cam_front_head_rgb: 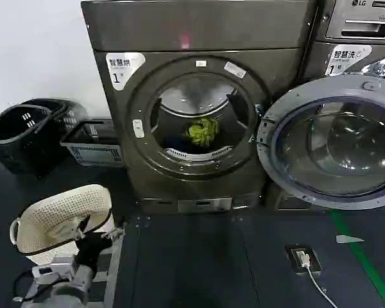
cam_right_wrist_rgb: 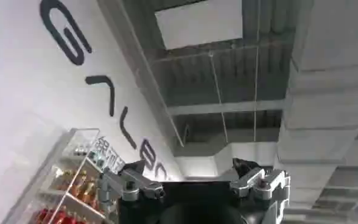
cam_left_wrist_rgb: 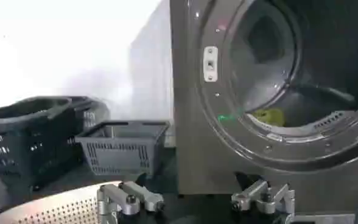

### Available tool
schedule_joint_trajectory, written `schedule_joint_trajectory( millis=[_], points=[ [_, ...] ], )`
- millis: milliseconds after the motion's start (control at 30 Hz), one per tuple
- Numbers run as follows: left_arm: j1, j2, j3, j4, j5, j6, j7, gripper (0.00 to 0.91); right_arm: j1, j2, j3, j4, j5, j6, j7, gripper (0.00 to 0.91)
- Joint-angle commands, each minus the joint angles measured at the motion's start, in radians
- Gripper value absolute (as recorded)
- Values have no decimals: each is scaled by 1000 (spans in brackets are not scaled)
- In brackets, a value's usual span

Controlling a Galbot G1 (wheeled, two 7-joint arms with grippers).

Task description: Grasp the clothes from the dryer.

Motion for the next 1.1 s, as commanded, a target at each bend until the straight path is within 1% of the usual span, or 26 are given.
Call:
schedule_joint_trajectory(
  millis=[33, 367, 1100],
  points=[
    [2, 1, -13, -5, -3, -2, -4, 907, 0, 5, -9, 3, 5, -12, -15, 907],
    [12, 5, -36, -19, -12, -1, 1, 907, 10, -1, -19, 1, 8, -10, -4, 907],
    [23, 2, -44, -24, -10, -5, 11, 907, 25, -6, -39, 2, 9, -9, -12, 907]
  ],
)
